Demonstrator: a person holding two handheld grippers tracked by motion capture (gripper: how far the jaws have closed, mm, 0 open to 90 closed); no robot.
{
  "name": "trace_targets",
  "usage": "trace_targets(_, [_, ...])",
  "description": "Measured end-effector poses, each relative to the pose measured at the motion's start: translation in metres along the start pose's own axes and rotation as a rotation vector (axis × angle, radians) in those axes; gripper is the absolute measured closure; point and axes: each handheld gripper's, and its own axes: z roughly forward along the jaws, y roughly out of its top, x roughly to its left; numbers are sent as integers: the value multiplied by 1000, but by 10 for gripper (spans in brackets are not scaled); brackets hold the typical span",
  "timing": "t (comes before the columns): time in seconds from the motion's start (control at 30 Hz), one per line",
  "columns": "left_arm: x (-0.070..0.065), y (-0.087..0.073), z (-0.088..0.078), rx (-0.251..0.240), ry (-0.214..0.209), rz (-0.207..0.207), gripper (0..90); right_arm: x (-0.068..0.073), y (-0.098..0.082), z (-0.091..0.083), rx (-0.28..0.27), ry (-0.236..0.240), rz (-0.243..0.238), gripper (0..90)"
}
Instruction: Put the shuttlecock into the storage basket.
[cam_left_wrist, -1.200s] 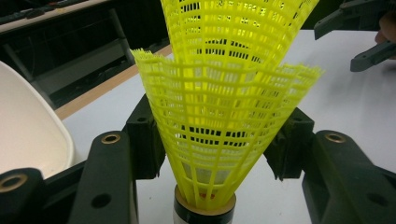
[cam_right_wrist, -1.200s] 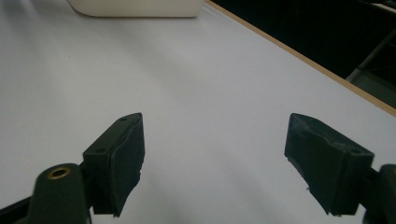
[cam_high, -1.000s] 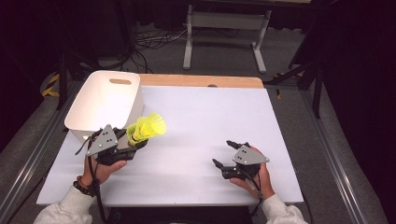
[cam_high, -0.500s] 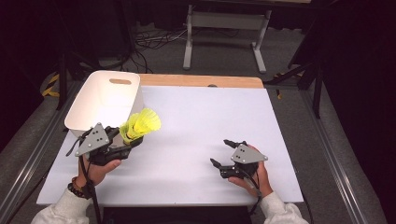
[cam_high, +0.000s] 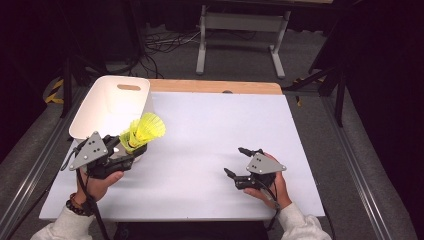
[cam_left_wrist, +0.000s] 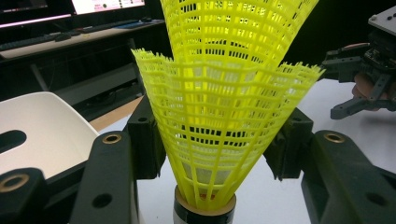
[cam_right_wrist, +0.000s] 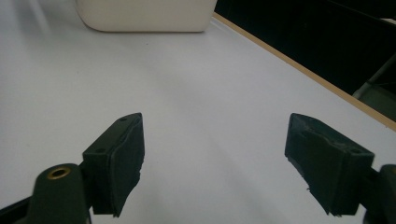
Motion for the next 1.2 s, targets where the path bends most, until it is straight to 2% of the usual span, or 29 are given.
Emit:
trace_targets(0.23, [5,6,-3,-17,7,-30,478,-1,-2,-5,2,-15,14,205])
trace_targets(0.53, [17,20,-14,-16,46,-18,477,0,-4,-8,9,-22,22,205])
trace_targets(0.83, [39,35,-26,-10,96,-20,475,-2,-6,-9,10,-26,39,205])
trace_targets(0.9, [46,36,-27,-8,107,-34,475,-2,-6,-9,10,-26,39,205])
trace_targets(1.0, [52,35,-25,0,123,-32,474,-2,-6,-9,9,-28,40,205])
trace_targets(1.2, [64,39,-18,27,125,-48,474,-4,-8,-7,18,-30,44,205])
